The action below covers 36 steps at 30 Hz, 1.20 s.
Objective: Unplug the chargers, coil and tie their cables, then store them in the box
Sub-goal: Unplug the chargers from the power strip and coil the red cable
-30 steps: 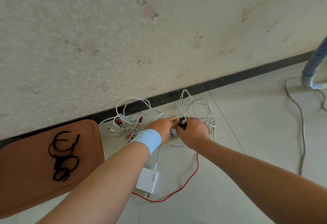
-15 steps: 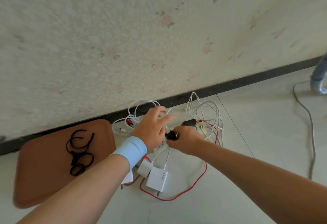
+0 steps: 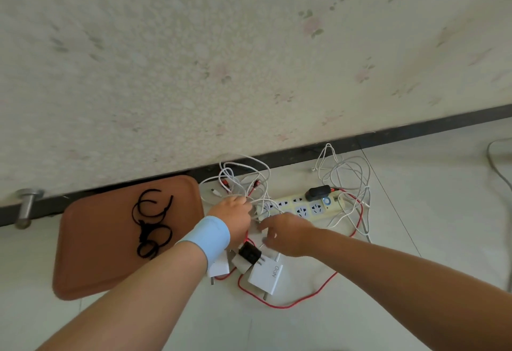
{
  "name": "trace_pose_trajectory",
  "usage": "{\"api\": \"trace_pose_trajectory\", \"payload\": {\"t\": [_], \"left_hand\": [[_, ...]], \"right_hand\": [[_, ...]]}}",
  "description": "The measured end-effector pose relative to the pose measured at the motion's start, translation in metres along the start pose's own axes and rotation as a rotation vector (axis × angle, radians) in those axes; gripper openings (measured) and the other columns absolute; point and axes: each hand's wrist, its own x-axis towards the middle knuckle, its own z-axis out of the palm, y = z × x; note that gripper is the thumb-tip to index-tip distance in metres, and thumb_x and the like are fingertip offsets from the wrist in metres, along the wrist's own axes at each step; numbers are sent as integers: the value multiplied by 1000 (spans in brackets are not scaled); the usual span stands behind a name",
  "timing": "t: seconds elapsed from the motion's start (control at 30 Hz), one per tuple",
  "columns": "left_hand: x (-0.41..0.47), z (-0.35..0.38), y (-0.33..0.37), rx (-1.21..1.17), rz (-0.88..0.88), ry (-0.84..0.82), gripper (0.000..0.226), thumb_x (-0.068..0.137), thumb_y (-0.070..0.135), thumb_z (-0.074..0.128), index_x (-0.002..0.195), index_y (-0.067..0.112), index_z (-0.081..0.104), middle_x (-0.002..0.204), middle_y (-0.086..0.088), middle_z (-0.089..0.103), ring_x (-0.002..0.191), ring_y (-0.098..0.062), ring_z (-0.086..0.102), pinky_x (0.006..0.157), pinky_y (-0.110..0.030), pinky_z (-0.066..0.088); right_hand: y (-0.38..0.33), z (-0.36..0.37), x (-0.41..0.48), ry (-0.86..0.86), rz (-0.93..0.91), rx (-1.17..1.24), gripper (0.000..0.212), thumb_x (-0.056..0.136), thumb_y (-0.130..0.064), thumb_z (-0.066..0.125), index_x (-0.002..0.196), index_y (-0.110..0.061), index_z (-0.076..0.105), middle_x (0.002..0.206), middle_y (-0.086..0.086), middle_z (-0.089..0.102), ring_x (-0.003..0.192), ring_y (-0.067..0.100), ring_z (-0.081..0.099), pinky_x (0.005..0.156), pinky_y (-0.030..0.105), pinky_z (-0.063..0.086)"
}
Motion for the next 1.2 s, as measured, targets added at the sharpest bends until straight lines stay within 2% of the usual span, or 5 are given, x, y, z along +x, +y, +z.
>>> {"api": "trace_pose_trajectory", "payload": {"t": [0.2, 0.47, 0.63, 0.73, 1.2], "left_hand": [[2, -22, 10, 41, 74, -140, 34, 91, 42, 47, 76, 15, 61, 74, -3, 57, 70, -24, 57, 66, -32, 51], [43, -50, 39, 78, 55, 471, 29, 101, 28, 38, 120, 15, 55, 113, -2, 58, 97, -25, 58, 78, -34, 36], [59, -46, 51, 175, 132, 520, 30, 70, 15, 66, 100, 17, 68, 106, -1, 61, 104, -23, 54, 91, -32, 44], [71, -41, 60, -44, 158, 354, 46, 87, 4, 58, 132, 8, 54, 142, -6, 43, 132, -24, 41, 107, -34, 36], [102, -11, 56, -297, 60, 70, 63, 96, 16, 55, 152, 20, 28, 158, -3, 26, 133, -31, 44, 104, -44, 44]], "right_hand": [[26, -31, -4, 493, 6, -68, 25, 88, -10, 53, 101, -23, 71, 108, -1, 65, 106, 24, 59, 85, 35, 50], [76, -42, -1, 400, 113, -390, 60, 91, -8, 54, 148, -23, 41, 140, 4, 50, 129, 26, 45, 112, 39, 35], [87, -39, 4, 385, 87, -494, 57, 91, -6, 60, 145, -17, 42, 134, 5, 51, 124, 26, 48, 108, 39, 39], [91, -38, 9, 395, 101, -472, 50, 91, -5, 61, 138, -14, 46, 131, 6, 52, 122, 25, 49, 106, 37, 41], [96, -60, 18, 213, 23, -594, 34, 94, -3, 59, 127, -8, 51, 125, 12, 56, 113, 28, 58, 91, 37, 51]]}}
